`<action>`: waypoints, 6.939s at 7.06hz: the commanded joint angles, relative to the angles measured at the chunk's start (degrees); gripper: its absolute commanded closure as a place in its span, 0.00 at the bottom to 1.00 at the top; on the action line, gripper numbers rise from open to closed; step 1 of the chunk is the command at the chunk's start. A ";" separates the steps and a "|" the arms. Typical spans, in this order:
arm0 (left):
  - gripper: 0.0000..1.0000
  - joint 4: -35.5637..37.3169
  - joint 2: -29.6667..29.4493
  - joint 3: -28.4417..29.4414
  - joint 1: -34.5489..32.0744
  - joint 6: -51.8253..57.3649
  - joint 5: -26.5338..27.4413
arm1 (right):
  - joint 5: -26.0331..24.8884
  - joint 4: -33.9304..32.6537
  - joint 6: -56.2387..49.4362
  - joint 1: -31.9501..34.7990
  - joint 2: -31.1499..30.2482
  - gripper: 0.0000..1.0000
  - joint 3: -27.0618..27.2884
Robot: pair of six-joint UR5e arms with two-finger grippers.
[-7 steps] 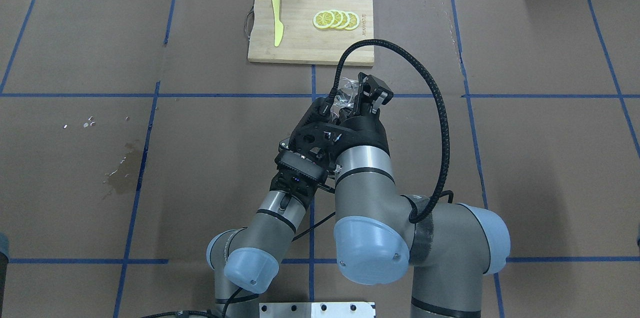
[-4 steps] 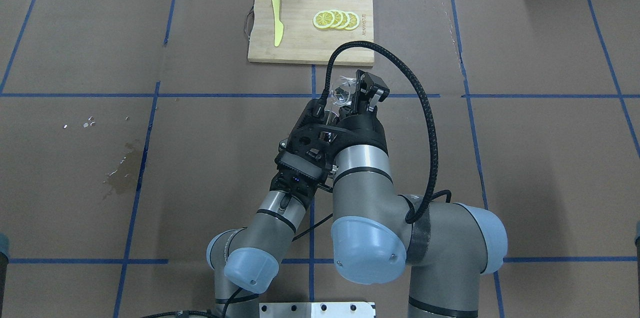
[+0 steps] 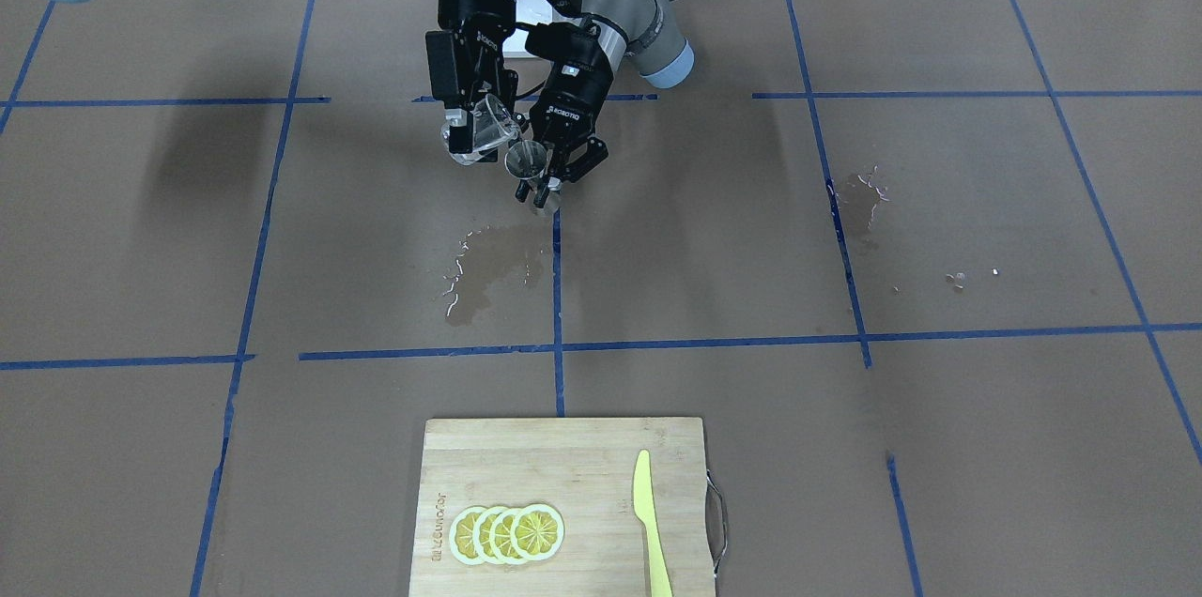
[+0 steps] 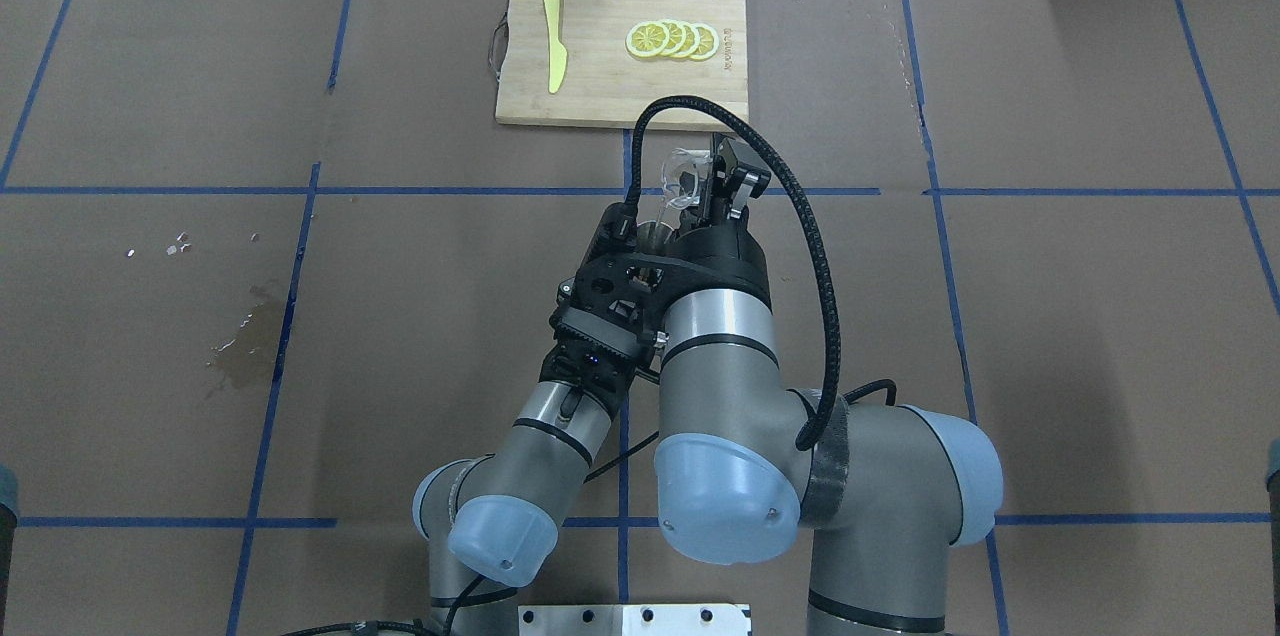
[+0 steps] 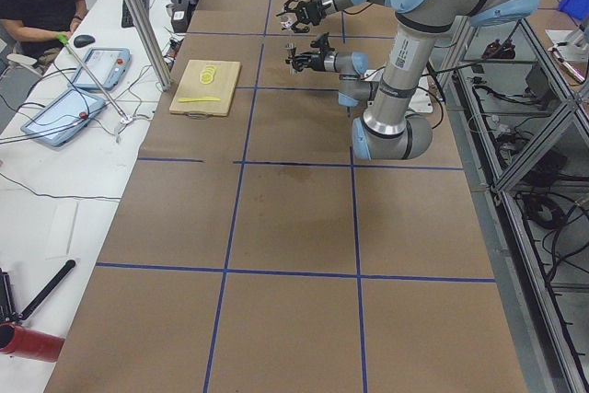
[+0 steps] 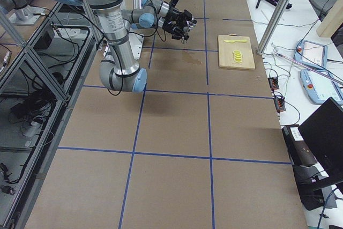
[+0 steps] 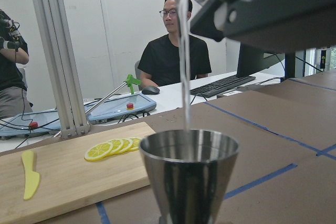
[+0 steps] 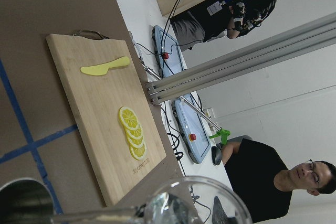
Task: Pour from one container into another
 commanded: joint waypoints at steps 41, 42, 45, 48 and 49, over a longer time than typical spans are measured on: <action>1.00 -26.72 49.39 -5.45 2.02 -24.51 15.53 | 3.15 51.50 40.03 0.36 -30.26 1.00 -0.84; 1.00 -26.81 49.39 -5.44 2.02 -24.61 15.56 | 3.15 51.50 40.03 0.36 -30.17 1.00 -0.84; 1.00 -25.93 49.31 -5.17 2.72 -24.61 15.82 | 3.15 51.50 40.03 0.36 -29.82 1.00 -0.84; 1.00 -25.67 49.39 -5.26 3.78 -24.43 15.21 | 3.15 51.50 40.03 0.36 -29.73 1.00 -0.84; 1.00 -25.66 49.39 -5.26 3.78 -24.35 14.77 | 3.15 51.50 40.03 0.36 -29.73 1.00 -0.84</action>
